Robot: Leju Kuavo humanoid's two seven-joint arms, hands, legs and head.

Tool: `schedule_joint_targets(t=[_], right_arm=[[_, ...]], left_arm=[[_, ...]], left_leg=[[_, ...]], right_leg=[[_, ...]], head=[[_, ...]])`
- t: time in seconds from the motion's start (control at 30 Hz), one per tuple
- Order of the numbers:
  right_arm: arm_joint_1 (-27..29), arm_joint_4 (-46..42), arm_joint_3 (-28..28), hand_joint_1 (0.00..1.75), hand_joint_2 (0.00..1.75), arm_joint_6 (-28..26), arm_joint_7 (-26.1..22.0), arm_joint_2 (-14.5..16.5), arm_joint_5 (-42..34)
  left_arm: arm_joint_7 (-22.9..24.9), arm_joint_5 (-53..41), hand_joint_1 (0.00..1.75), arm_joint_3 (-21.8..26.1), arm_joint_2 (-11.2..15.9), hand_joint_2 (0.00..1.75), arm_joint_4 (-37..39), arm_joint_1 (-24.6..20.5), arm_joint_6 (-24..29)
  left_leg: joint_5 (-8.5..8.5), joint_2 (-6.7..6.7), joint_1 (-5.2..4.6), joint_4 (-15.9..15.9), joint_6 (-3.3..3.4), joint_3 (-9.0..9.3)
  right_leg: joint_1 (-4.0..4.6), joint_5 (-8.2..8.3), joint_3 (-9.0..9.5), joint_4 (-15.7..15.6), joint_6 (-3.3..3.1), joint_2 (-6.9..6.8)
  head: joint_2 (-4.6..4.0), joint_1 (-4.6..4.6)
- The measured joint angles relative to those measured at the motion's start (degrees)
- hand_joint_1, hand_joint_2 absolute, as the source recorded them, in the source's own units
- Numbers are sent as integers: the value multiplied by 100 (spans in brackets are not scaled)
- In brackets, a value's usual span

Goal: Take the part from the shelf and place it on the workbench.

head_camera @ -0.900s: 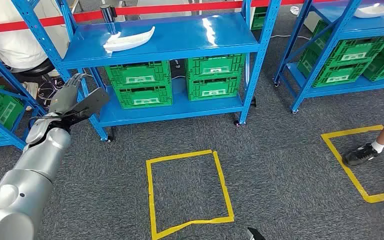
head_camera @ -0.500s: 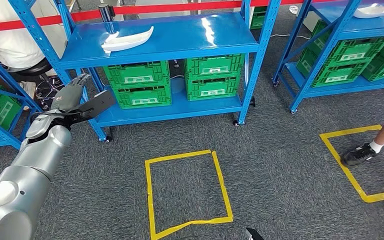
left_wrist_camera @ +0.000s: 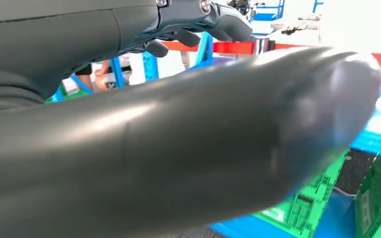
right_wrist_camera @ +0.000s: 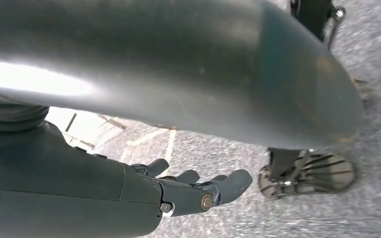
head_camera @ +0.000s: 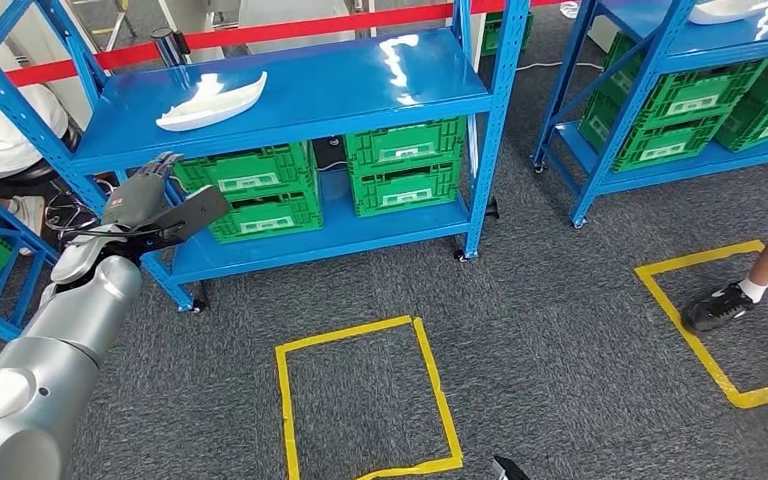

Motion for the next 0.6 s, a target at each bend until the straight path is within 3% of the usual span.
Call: schedule_joint_targets(t=[0.03, 0.07, 0.1, 0.2, 0.23, 0.3, 0.33, 0.4, 0.43, 0.47, 0.5, 0.53, 0.6], right_arm=[[4, 0, -1, 0, 0, 0, -5, 14, -2], [6, -1, -1, 0, 0, 1, -24, 28, -4], [7, -1, -2, 0, 0, 3, -51, 42, -7], [5, -9, -6, 0, 0, 9, -20, 50, -8], [-2, -14, -9, 0, 0, 11, 51, 45, -7], [-17, -20, -20, 0, 0, 14, 155, 33, -3], [-17, -20, -27, 0, 0, 14, 162, 27, 1], [-1, -20, -40, 0, 0, 13, 151, 14, 9], [7, -20, -45, 0, 0, 12, 154, 9, 11], [12, -20, -51, 0, 0, 11, 158, 7, 14], [17, -20, -59, 0, 0, 11, 161, 6, 17], [26, -19, -66, 0, 0, 11, 162, 8, 21], [31, -19, -78, 0, 0, 10, 132, 15, 25]], left_arm=[[-8, 9, 0, -7, 16, 0, 4, -3, 2], [-15, 22, 0, -14, 29, 0, 9, -6, 3], [-18, 37, 0, -21, 38, 0, 12, -8, 4], [-32, 85, 0, -50, 37, 0, -8, -20, 9], [-37, 101, 0, -59, 37, 0, -15, -20, 13], [-37, 132, 0, -70, 40, 0, -10, -3, 20], [-34, 145, 0, -76, 43, 0, -1, 14, 20], [-34, 171, 0, -97, 39, 0, 11, 58, 21], [-34, 186, 0, -107, 39, 0, 13, 72, 22], [-34, 203, 0, -115, 41, 0, 14, 78, 26], [-34, 221, 0, -122, 43, 0, 14, 79, 32], [-34, 236, 0, -132, 44, 0, 16, 77, 37], [-34, 252, 0, -151, 47, 0, 19, 67, 46]], left_leg=[[288, -26, -47, -375, 57, 88], [469, -48, -92, -692, 108, 185], [510, -64, -125, -883, 151, 265], [314, -48, -117, -1146, 218, 494], [275, -41, -98, -1245, 228, 599], [210, -40, -68, -1392, 238, 807], [159, -44, -67, -1426, 247, 893], [25, -53, -66, -1439, 246, 1064], [-51, -58, -65, -1432, 238, 1158], [-133, -60, -62, -1419, 223, 1255], [-224, -59, -56, -1397, 202, 1352], [-322, -58, -57, -1360, 172, 1430], [-524, -64, -64, -1256, 104, 1507]], right_leg=[[-3, -67, 81, -29, 21, 19], [-8, -116, 144, -73, 51, 43], [-21, -144, 193, -134, 84, 60], [-21, -1, 232, -99, 182, 57], [-2, 118, 126, 113, 188, 29], [28, 229, -338, 773, 165, -33], [46, 140, -622, 1094, 161, -50], [63, -261, -1079, 1379, 193, -55], [60, -388, -1204, 1310, 219, -57], [46, -356, -1260, 1115, 246, -62], [22, -132, -1262, 813, 280, -74], [-6, 285, -1240, 454, 315, -105], [-22, 951, -1190, -2, 271, -180]], head=[[0, 4], [0, 1], [0, -5], [0, -15], [0, -9], [0, 6], [0, 5], [0, 8], [0, 9], [0, 9], [0, 9], [0, 13], [0, 12]])
